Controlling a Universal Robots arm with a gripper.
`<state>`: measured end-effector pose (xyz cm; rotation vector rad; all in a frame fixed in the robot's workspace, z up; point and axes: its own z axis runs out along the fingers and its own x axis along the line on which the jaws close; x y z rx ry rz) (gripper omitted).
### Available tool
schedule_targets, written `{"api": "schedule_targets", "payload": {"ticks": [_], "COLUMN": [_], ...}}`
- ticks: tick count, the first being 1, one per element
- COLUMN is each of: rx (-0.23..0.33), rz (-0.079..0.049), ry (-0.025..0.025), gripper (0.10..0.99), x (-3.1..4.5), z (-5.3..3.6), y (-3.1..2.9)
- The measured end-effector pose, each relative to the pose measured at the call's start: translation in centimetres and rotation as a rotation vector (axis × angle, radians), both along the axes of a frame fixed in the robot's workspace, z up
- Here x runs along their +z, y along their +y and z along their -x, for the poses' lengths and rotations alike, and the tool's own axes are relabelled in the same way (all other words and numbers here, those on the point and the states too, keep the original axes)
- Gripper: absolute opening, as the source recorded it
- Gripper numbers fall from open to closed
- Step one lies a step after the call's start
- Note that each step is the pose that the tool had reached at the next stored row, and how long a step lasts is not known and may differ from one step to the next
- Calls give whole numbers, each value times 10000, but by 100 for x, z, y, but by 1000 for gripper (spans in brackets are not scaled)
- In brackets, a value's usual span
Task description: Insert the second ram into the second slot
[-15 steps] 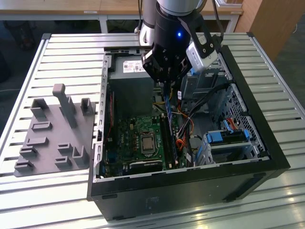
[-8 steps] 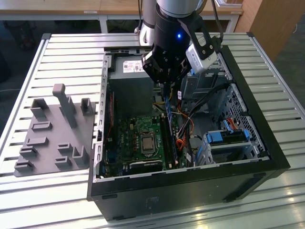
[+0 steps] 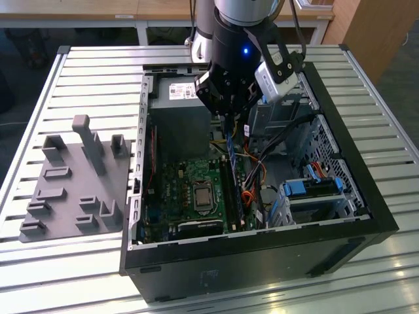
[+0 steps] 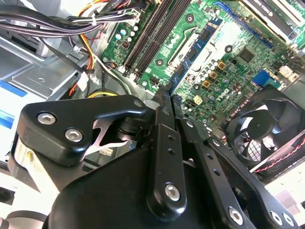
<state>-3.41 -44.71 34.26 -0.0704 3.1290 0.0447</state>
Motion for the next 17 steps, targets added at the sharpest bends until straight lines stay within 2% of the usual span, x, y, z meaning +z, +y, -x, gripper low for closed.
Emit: {"api": "schedule_targets", "payload": {"ticks": [3,5,17], "rx": [0,0,0], "rz": [0,-1,-1], "ry": [0,0,0], "gripper": [133,133,133], "x": [-4,-53,-79], "z": [0,0,0], "y": [0,0,0]}}
